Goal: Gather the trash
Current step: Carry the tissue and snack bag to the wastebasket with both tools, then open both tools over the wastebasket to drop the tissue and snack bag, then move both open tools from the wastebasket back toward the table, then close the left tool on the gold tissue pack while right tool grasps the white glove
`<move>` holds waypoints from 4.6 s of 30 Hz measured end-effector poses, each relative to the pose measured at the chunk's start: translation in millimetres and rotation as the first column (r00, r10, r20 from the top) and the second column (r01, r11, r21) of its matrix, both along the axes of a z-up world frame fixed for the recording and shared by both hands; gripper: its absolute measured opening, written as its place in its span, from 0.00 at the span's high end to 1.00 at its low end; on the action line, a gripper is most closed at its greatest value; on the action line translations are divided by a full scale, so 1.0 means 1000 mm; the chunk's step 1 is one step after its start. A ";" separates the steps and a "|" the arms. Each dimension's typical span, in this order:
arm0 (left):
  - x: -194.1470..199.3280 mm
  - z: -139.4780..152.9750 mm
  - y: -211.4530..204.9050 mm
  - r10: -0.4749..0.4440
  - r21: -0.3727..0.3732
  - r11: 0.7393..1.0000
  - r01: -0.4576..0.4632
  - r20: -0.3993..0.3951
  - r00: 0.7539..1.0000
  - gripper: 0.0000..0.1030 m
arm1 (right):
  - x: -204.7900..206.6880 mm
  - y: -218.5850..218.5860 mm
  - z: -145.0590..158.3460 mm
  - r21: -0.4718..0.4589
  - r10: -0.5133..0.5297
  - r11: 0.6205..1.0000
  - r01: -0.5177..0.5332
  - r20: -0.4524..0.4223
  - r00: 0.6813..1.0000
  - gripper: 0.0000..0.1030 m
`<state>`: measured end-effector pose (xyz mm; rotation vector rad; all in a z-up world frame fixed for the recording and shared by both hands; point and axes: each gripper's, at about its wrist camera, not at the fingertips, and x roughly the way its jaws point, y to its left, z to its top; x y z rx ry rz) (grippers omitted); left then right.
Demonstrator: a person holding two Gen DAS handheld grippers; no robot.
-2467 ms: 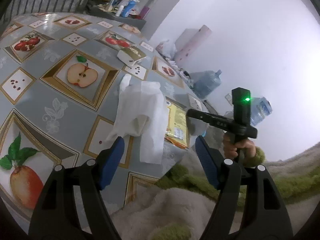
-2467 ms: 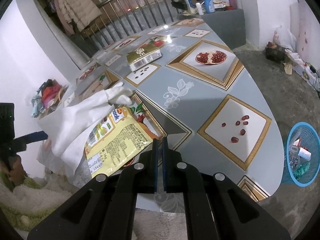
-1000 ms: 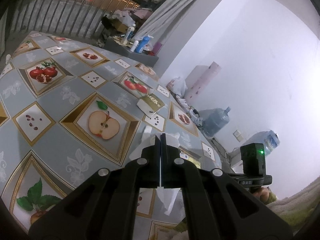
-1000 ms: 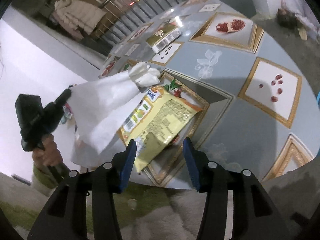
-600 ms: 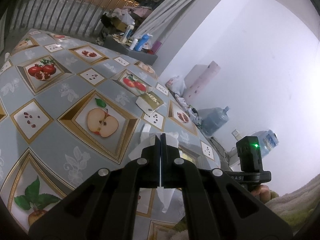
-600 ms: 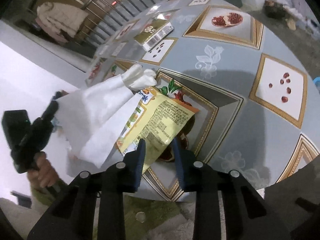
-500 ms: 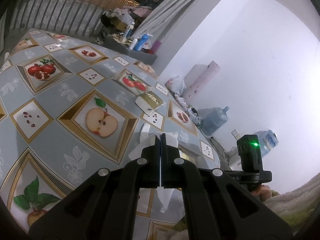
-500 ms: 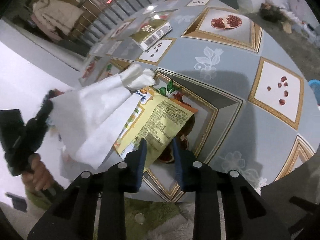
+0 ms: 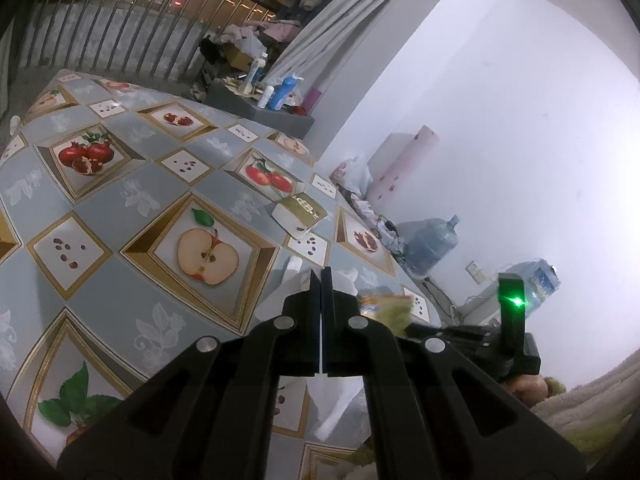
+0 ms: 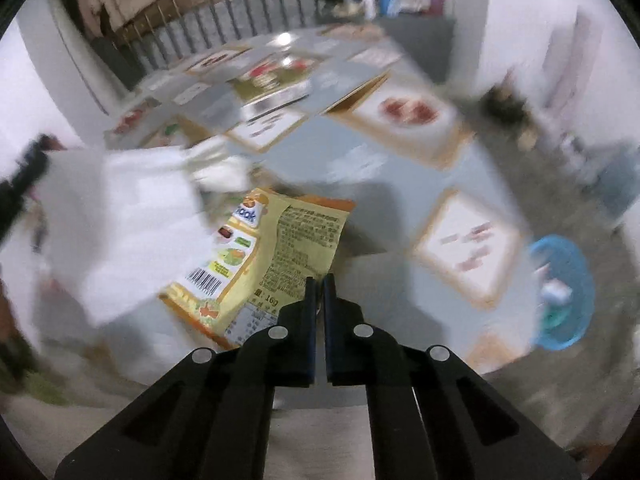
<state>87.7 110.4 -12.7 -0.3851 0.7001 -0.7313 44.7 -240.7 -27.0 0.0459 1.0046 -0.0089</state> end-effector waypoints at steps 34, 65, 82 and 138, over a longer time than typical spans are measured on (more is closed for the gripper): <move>0.011 0.153 -0.123 -0.274 0.035 0.959 0.281 0.363 0.891 1.00 | -0.055 -0.137 0.072 0.066 -0.354 0.934 0.351 0.293 0.888 0.97; 0.070 -0.103 -0.671 -0.705 0.401 0.583 0.707 -0.183 0.685 1.00 | -0.087 -0.425 -0.119 0.176 -0.861 0.489 0.854 -0.057 0.505 0.97; 0.078 -0.057 -0.648 -0.673 0.402 0.630 0.664 -0.144 0.725 0.33 | -0.094 -0.453 -0.150 0.298 -0.892 0.394 0.870 -0.105 0.440 0.51; 0.199 -0.050 -0.198 -0.435 0.590 0.702 0.398 -0.088 0.896 0.18 | 0.047 0.043 -0.003 0.250 0.447 0.841 -0.479 0.177 0.877 0.30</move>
